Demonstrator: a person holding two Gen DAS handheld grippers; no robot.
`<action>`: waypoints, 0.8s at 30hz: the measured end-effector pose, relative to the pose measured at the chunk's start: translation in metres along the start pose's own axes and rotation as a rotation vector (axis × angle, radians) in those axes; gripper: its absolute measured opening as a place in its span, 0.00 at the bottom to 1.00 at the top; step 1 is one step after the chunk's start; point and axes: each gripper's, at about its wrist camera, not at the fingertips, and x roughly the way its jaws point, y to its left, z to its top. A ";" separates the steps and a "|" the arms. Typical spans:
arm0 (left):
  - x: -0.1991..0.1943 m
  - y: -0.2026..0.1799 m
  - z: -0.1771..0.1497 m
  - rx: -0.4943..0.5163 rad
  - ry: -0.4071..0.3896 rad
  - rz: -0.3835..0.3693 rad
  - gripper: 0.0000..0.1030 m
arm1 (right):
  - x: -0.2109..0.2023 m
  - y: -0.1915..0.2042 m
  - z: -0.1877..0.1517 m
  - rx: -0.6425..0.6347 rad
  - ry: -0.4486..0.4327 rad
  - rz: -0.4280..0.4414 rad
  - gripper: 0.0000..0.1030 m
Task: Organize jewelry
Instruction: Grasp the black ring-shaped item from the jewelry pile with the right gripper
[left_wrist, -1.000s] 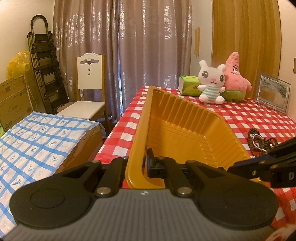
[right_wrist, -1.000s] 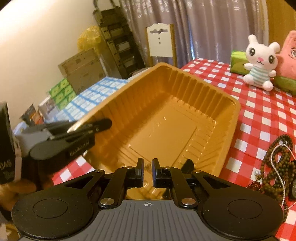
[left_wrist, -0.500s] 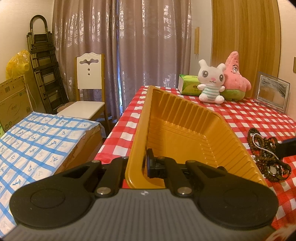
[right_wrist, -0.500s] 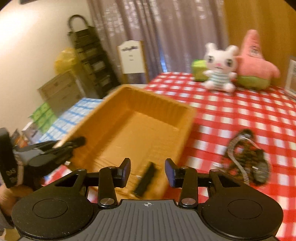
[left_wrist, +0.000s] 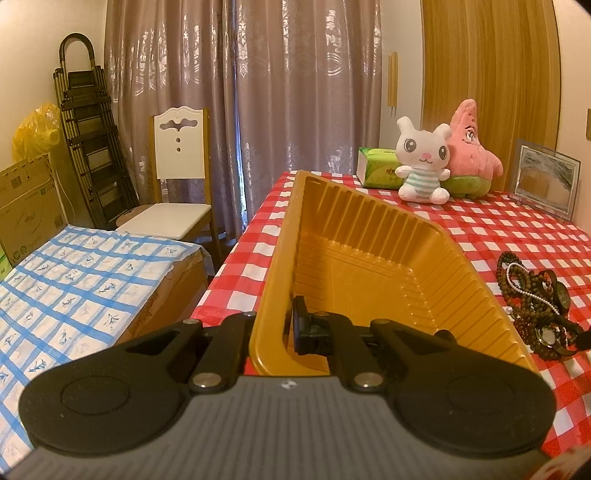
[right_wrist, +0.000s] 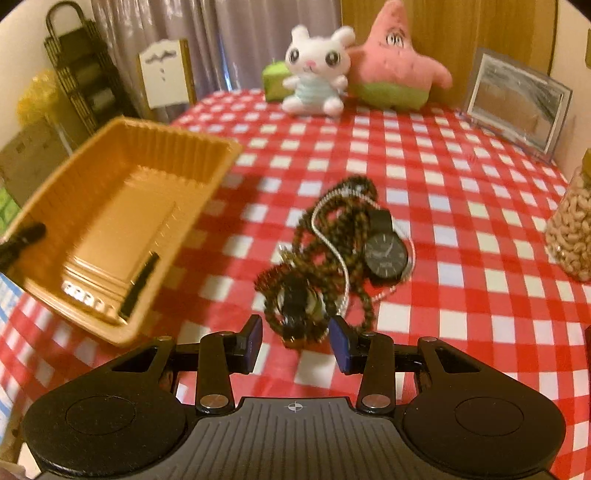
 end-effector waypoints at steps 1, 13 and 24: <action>0.000 0.000 0.000 0.000 -0.001 0.000 0.06 | 0.002 0.000 -0.001 0.000 0.005 -0.001 0.40; 0.000 0.000 0.000 0.000 -0.001 -0.001 0.06 | 0.023 -0.004 0.004 0.092 0.076 0.006 0.16; -0.001 -0.003 0.002 0.001 0.000 -0.006 0.06 | 0.004 -0.015 0.015 0.206 -0.015 0.029 0.15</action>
